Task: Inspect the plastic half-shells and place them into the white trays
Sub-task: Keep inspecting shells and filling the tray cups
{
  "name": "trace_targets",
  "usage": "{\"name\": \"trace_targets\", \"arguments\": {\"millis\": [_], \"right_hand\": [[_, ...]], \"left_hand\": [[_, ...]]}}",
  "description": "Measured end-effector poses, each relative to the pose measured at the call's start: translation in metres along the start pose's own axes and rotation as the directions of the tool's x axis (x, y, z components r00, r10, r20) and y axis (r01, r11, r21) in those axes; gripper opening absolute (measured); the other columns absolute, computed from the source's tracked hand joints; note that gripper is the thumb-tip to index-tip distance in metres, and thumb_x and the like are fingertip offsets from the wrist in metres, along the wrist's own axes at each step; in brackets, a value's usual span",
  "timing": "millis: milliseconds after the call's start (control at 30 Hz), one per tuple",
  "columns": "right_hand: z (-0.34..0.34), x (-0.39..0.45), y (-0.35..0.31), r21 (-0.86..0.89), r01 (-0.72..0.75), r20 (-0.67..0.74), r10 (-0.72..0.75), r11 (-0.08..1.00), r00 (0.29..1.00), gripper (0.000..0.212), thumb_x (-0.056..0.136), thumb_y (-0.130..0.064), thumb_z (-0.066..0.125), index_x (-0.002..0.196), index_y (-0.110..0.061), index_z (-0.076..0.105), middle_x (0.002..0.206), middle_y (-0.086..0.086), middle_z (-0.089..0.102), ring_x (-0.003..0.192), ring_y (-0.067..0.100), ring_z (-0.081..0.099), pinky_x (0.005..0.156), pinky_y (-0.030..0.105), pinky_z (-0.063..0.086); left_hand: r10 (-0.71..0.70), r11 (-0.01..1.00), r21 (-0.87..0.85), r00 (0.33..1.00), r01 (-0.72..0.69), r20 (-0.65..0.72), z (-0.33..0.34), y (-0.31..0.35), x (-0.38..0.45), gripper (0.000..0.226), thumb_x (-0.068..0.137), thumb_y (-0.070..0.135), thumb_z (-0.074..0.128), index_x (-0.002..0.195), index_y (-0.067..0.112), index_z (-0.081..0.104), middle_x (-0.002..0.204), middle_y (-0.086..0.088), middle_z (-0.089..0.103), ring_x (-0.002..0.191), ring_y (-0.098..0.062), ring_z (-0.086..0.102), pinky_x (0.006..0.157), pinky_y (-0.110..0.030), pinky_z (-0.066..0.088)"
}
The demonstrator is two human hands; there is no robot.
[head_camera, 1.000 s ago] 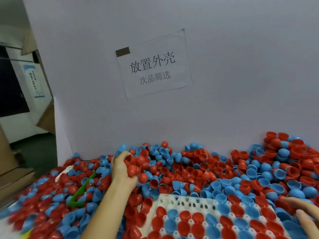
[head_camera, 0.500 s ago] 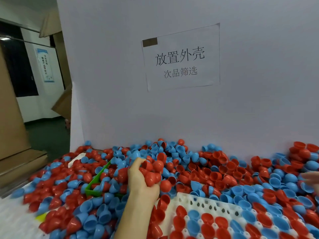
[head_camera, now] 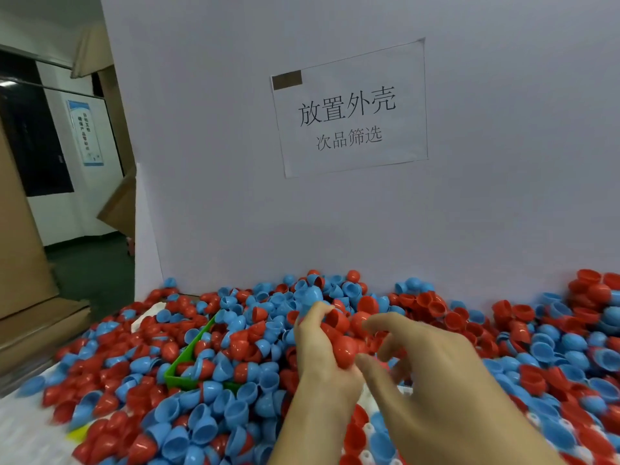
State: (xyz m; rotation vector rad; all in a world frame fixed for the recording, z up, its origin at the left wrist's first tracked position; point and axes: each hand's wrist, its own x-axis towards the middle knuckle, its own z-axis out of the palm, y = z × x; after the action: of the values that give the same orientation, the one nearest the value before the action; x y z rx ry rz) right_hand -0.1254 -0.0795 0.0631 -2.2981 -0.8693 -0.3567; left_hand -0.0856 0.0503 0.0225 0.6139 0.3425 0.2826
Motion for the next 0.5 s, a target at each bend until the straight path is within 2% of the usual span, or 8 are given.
{"name": "trace_targets", "arguments": {"millis": [100, 233, 267, 333, 400, 433, 467, 500], "right_hand": [[0.016, 0.002, 0.004, 0.036, -0.066, -0.039, 0.067, 0.997, 0.997, 0.032, 0.092, -0.051, 0.055, 0.123, -0.046, 0.049, 0.096, -0.02, 0.049, 0.091, -0.001, 0.053, 0.09, 0.021, 0.045], [0.015, 0.003, 0.013, 0.13, -0.092, -0.136, 0.11, 0.987, 0.985, 0.01, 0.084, -0.04, 0.073, 0.091, -0.039, 0.067, 0.082, -0.016, 0.059, 0.077, 0.0, 0.057, 0.074, 0.013, 0.046], [0.015, 0.002, 0.015, 0.151, -0.092, -0.125, 0.111, 0.984, 0.986, 0.011, 0.082, -0.035, 0.076, 0.081, -0.038, 0.065, 0.075, -0.015, 0.062, 0.073, 0.0, 0.06, 0.069, 0.011, 0.046], [0.01, 0.002, 0.017, 0.28, -0.103, -0.129, 0.144, 0.954, 0.981, 0.017, 0.079, -0.026, 0.079, 0.07, -0.032, 0.066, 0.068, -0.014, 0.067, 0.067, -0.001, 0.063, 0.062, 0.009, 0.047], [0.005, 0.001, 0.021, 0.378, -0.121, -0.094, 0.168, 0.918, 0.981, 0.017, 0.081, -0.022, 0.079, 0.069, -0.029, 0.069, 0.07, -0.022, 0.068, 0.064, -0.002, 0.065, 0.057, 0.009, 0.047], [0.001, 0.0, 0.02, 0.422, -0.135, -0.065, 0.178, 0.897, 0.982, 0.015, 0.082, -0.022, 0.078, 0.071, -0.028, 0.069, 0.069, -0.022, 0.069, 0.064, -0.002, 0.066, 0.056, 0.008, 0.046], [-0.004, -0.002, 0.018, 0.43, -0.147, -0.038, 0.181, 0.891, 0.983, 0.014, 0.084, -0.023, 0.076, 0.073, -0.028, 0.07, 0.068, -0.021, 0.07, 0.065, -0.002, 0.067, 0.056, 0.007, 0.046], [-0.007, -0.001, 0.021, 0.436, -0.159, -0.018, 0.184, 0.886, 0.983, 0.013, 0.086, -0.024, 0.074, 0.074, -0.028, 0.07, 0.067, -0.02, 0.071, 0.066, -0.002, 0.068, 0.056, 0.005, 0.045]], "left_hand": [[0.013, 0.999, 0.036, 1.0, -0.013, 0.001, 0.011, -0.008, 0.0, 0.018, 0.084, 0.012, 0.057, 0.099, 0.011, 0.048, 0.068, -0.01, 0.051, 0.051, -0.022, 0.053, 0.049, -0.027, 0.049], [0.015, 0.999, 0.031, 0.999, -0.016, 0.03, 0.018, -0.013, -0.007, 0.02, 0.084, 0.013, 0.057, 0.101, 0.011, 0.046, 0.065, -0.011, 0.05, 0.042, -0.022, 0.051, 0.041, -0.025, 0.047], [0.005, 1.0, 0.024, 1.0, -0.006, 0.02, 0.019, -0.012, -0.01, 0.022, 0.084, 0.014, 0.059, 0.102, 0.012, 0.047, 0.069, -0.012, 0.052, 0.046, -0.024, 0.054, 0.045, -0.028, 0.05], [-0.007, 1.0, 0.014, 1.0, 0.006, 0.012, 0.017, -0.011, -0.01, 0.018, 0.08, 0.015, 0.061, 0.093, 0.01, 0.05, 0.075, -0.015, 0.054, 0.058, -0.028, 0.057, 0.063, -0.038, 0.055], [0.013, 1.0, -0.017, 1.0, -0.013, 0.005, 0.016, -0.009, -0.008, 0.013, 0.075, 0.011, 0.06, 0.083, 0.009, 0.051, 0.075, -0.015, 0.057, 0.065, -0.03, 0.061, 0.085, -0.05, 0.054], [0.035, 0.999, -0.03, 0.999, -0.036, -0.011, 0.015, -0.007, -0.006, 0.016, 0.073, 0.009, 0.059, 0.088, 0.01, 0.052, 0.081, -0.015, 0.058, 0.07, -0.032, 0.064, 0.091, -0.055, 0.052], [0.046, 0.998, -0.034, 0.999, -0.047, -0.021, 0.015, -0.005, -0.004, 0.021, 0.073, 0.009, 0.059, 0.093, 0.013, 0.054, 0.086, -0.014, 0.059, 0.073, -0.032, 0.066, 0.09, -0.056, 0.053], [0.065, 0.997, -0.031, 0.998, -0.065, -0.025, 0.013, -0.003, -0.002, 0.024, 0.073, 0.009, 0.059, 0.096, 0.014, 0.054, 0.087, -0.013, 0.06, 0.072, -0.031, 0.067, 0.081, -0.053, 0.057]]}}
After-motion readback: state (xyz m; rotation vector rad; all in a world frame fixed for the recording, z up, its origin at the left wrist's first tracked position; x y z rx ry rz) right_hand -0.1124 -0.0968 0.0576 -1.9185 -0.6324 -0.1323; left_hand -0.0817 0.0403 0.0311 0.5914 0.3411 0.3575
